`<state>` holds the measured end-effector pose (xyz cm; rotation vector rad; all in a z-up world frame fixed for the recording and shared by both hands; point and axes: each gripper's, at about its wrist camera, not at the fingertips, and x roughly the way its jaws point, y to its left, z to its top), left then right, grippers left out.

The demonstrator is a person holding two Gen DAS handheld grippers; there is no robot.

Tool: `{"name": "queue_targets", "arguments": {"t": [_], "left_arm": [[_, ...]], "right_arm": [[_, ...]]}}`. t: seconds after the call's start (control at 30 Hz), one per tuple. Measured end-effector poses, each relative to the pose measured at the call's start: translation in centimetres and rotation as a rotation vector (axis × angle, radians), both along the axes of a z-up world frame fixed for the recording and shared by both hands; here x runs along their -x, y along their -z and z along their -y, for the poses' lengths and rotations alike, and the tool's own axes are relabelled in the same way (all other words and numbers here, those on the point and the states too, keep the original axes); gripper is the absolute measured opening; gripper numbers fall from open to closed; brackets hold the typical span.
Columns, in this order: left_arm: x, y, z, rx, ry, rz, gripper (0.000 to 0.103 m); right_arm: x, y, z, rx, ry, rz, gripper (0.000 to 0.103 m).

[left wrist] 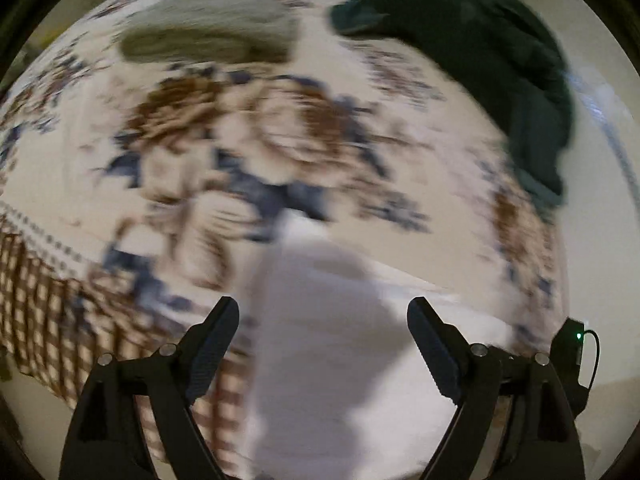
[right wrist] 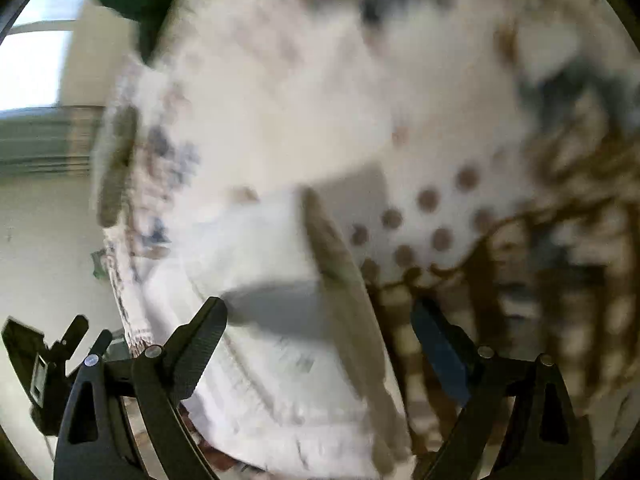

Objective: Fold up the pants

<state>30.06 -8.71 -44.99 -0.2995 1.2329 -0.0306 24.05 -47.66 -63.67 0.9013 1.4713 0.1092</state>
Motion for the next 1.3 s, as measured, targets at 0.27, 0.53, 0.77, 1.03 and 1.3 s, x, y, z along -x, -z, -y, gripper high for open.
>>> {"name": "queue_targets", "arguments": {"t": [0.27,0.53,0.77,1.03,1.3], "left_arm": [[-3.2,4.7,-1.8,0.061,-0.041,-0.06,0.086],[-6.9,10.9,1.7,0.234,-0.03,-0.179,0.067],[-8.0,13.5,-0.3,0.369,-0.078,-0.182,0.022],[-4.8,8.1,-3.5,0.378,-0.108,-0.153,0.075],[3.9,8.6,1.2,0.275,0.022,-0.232,0.076]], "right_arm": [[1.3,-8.5,-0.4,0.273,-0.039,0.22,0.01],[1.3,-6.7,6.6,0.23,0.056,0.133,0.01],[-0.6,-3.4,5.3,0.22,0.033,0.051,0.014],[2.3,-4.5,6.6,0.153,0.085,-0.007,0.065],[10.6,0.3,5.6,-0.056,0.281,-0.222,0.062]]}}
